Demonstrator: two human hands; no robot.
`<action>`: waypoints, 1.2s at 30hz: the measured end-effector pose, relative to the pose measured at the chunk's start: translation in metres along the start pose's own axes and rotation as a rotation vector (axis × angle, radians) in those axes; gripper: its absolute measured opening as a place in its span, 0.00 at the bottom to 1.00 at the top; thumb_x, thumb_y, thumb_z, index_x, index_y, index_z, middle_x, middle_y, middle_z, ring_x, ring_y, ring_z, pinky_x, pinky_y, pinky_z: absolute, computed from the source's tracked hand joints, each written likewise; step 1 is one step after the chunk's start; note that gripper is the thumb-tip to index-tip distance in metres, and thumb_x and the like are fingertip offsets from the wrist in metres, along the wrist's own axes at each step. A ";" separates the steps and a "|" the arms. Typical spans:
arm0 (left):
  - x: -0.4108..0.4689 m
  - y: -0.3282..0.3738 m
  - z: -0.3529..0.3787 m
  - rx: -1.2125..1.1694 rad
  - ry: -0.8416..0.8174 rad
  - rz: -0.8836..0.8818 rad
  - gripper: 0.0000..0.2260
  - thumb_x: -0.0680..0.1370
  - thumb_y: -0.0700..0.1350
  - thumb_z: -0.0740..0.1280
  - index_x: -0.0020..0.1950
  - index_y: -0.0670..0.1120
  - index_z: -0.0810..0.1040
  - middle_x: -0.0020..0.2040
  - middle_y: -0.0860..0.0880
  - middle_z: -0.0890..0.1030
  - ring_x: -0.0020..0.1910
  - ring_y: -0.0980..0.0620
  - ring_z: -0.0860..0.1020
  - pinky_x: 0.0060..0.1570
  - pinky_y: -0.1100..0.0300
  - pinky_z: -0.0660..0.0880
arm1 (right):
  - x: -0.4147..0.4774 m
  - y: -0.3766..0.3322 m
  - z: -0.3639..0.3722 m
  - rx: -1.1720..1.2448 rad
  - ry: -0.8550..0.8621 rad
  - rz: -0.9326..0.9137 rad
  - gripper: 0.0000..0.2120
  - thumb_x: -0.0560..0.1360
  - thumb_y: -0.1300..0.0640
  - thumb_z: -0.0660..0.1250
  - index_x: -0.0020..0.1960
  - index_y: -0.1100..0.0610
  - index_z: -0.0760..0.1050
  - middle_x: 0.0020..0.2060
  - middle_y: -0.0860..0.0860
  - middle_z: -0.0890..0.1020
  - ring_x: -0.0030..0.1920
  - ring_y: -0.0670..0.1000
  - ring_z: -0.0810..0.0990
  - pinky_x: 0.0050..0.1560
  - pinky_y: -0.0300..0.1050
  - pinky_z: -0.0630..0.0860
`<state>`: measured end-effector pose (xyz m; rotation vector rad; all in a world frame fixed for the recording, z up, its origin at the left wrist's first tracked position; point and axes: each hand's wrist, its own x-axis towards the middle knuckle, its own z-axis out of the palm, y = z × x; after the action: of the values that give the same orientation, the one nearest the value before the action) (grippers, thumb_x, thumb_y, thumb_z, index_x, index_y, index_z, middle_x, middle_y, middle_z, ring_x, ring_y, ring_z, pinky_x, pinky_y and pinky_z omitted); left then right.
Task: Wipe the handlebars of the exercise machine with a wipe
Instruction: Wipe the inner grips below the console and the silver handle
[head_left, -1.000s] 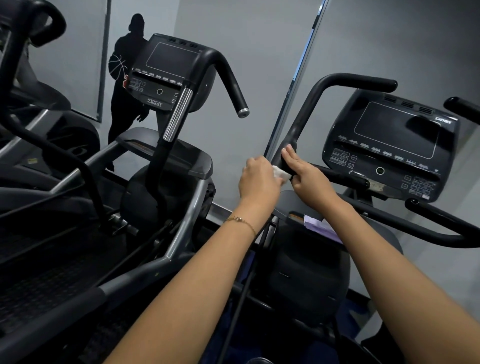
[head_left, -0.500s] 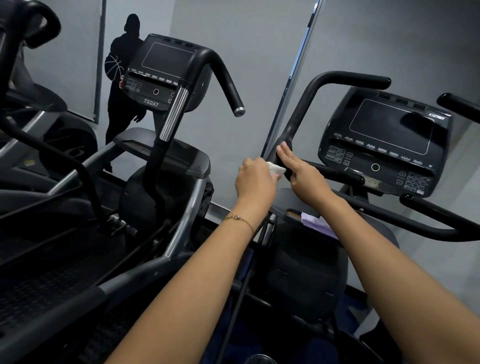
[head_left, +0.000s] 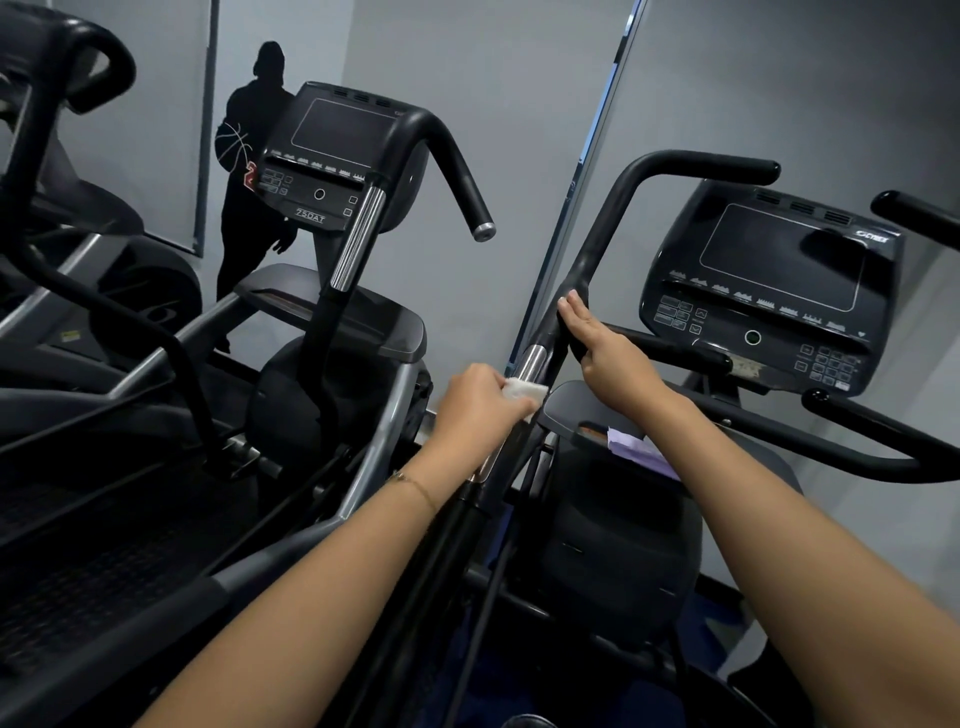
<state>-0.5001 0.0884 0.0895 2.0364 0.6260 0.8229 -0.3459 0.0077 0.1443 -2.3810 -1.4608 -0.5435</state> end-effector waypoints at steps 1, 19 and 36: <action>0.010 0.005 0.001 -0.008 -0.001 0.001 0.10 0.72 0.48 0.70 0.44 0.40 0.81 0.33 0.48 0.77 0.35 0.49 0.76 0.29 0.63 0.67 | 0.000 0.000 0.000 -0.006 -0.004 0.000 0.38 0.71 0.73 0.53 0.76 0.46 0.51 0.75 0.39 0.49 0.67 0.53 0.70 0.62 0.56 0.70; -0.024 -0.063 -0.020 -0.121 -0.347 -0.116 0.06 0.70 0.46 0.74 0.37 0.49 0.79 0.33 0.52 0.80 0.33 0.58 0.76 0.40 0.64 0.71 | -0.007 -0.004 0.005 0.057 -0.007 0.032 0.39 0.72 0.73 0.52 0.76 0.45 0.48 0.74 0.36 0.46 0.61 0.61 0.73 0.58 0.58 0.73; 0.054 0.031 0.015 -0.104 0.059 0.023 0.13 0.74 0.48 0.69 0.52 0.41 0.81 0.45 0.44 0.82 0.40 0.49 0.77 0.32 0.62 0.68 | -0.003 0.001 0.001 0.115 0.026 0.013 0.38 0.73 0.74 0.52 0.75 0.43 0.53 0.73 0.35 0.51 0.67 0.49 0.69 0.59 0.49 0.72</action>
<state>-0.4495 0.1009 0.1261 1.9348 0.5811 0.9132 -0.3465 0.0052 0.1416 -2.2850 -1.4245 -0.4713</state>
